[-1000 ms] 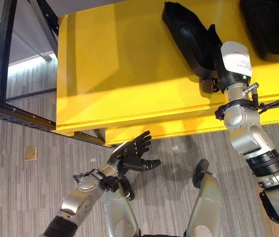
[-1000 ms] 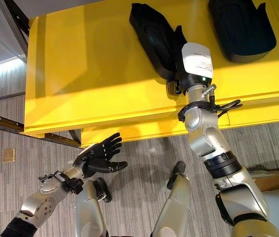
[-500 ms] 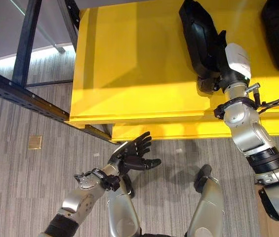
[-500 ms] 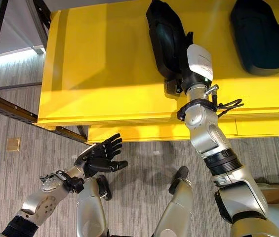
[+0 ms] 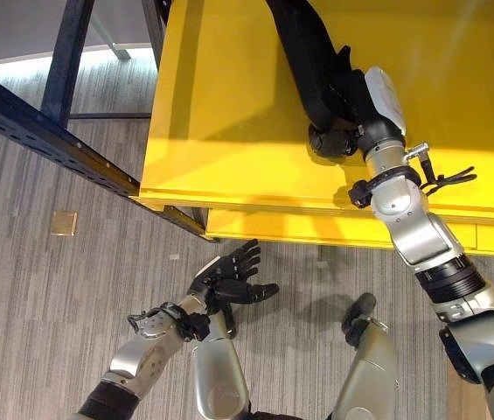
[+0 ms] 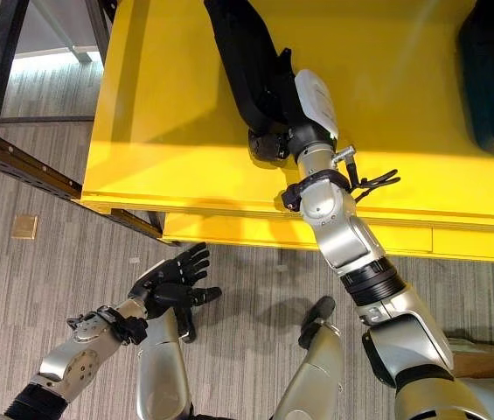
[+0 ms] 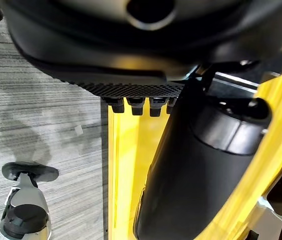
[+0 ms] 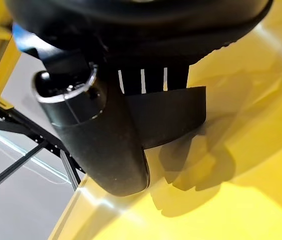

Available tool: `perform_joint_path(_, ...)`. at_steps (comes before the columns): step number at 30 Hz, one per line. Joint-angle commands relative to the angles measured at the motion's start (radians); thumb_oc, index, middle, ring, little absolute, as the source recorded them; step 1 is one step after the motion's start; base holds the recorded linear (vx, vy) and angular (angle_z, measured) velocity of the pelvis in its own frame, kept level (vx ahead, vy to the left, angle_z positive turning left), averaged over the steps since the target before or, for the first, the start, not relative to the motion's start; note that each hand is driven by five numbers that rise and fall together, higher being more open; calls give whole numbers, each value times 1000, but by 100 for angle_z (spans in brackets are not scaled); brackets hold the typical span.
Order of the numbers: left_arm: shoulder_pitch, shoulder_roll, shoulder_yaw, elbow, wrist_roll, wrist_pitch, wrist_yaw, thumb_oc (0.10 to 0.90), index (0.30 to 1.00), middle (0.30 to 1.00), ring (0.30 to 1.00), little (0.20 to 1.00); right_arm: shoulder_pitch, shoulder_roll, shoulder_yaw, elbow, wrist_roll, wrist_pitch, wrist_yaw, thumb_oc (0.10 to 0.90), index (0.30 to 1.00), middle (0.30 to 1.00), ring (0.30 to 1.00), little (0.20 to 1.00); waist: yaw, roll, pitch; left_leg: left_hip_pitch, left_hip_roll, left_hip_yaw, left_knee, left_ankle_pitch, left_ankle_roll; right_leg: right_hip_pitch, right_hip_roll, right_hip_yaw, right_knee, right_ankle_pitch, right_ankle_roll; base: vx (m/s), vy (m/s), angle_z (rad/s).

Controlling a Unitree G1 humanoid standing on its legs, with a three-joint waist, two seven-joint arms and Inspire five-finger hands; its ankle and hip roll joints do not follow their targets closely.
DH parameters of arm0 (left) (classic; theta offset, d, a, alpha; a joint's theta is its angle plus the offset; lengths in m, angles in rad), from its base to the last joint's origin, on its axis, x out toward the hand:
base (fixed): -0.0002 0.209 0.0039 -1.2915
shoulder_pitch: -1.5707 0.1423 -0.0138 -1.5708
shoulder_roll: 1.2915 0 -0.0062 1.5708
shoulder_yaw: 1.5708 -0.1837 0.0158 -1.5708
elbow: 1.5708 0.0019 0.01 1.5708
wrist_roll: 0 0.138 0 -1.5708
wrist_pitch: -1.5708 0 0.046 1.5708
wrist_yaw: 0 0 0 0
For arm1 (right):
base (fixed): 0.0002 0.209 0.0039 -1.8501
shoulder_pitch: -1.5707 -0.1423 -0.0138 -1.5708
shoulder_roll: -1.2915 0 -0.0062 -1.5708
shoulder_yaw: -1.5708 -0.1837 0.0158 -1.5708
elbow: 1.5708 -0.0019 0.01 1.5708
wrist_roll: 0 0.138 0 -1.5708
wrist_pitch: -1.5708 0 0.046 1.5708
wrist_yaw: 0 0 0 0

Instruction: Move parts from the plastic box to the shelf.

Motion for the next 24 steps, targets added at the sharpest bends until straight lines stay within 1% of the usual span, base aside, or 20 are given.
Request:
perform_joint_path(1, 1, 22, -17, -133, -6, -103, -14, 900, 1000, 1000, 1000, 1000, -141, -17, -41, -60, -14, -28, -126, 400, 300, 300, 300, 300, 4, -8, -14, 52, -99, 45, -144, -11, 89, 35, 9, -20, 220, -321, 25, -24, -33, 1)
perform_joint_path(6, -12, 19, -26, -123, -3, -112, -16, 900, 1000, 1000, 1000, 1000, -135, -6, -78, -7, 24, -23, -212, 400, 300, 300, 300, 300, -2, -10, -14, 54, -93, 52, -147, -9, 91, 42, 16, -23, 214, -320, 22, -6, -7, 0)
perform_joint_path(12, -28, 16, -37, -114, -12, -119, -5, 900, 1000, 1000, 1000, 1000, -131, 1, -119, 33, 75, -26, -263, 400, 300, 300, 300, 300, -14, -3, -14, 59, -93, 60, -155, -5, 91, 42, 25, -13, 200, -314, 23, -11, 4, 0)
perform_joint_path(13, -31, 16, -38, -111, -15, -122, -1, 900, 1000, 1000, 1000, 1000, -129, 0, -123, 45, 87, -37, -264, 400, 300, 300, 300, 300, -17, -2, -14, 59, -91, 61, -156, -5, 90, 41, 25, -11, 197, -312, 23, 0, 0, 0)
perform_joint_path(19, -36, 13, -33, -112, -24, -116, 1, 900, 1000, 1000, 1000, 1000, -114, 0, -138, 62, 103, -52, -231, 400, 300, 300, 300, 300, -30, 6, -14, 71, -90, 76, -160, -6, 90, 48, 29, 1, 177, -303, 25, -13, 10, -3)
perform_joint_path(22, -37, 8, -30, -107, -20, -118, 0, 900, 1000, 1000, 1000, 1000, -95, 1, -126, 40, 51, -86, -148, 400, 300, 300, 300, 300, -36, 7, -14, 79, -92, 81, -163, -5, 90, 52, 30, 6, 170, -300, 25, 0, 0, 0)
perform_joint_path(24, -38, 0, -30, -102, -15, -124, 0, 900, 1000, 1000, 1000, 1000, -91, 5, -110, 24, 9, -89, -137, 400, 300, 300, 300, 300, -38, 7, -14, 83, -92, 84, -164, -5, 91, 53, 29, 7, 167, -298, 26, -4, 7, -2)
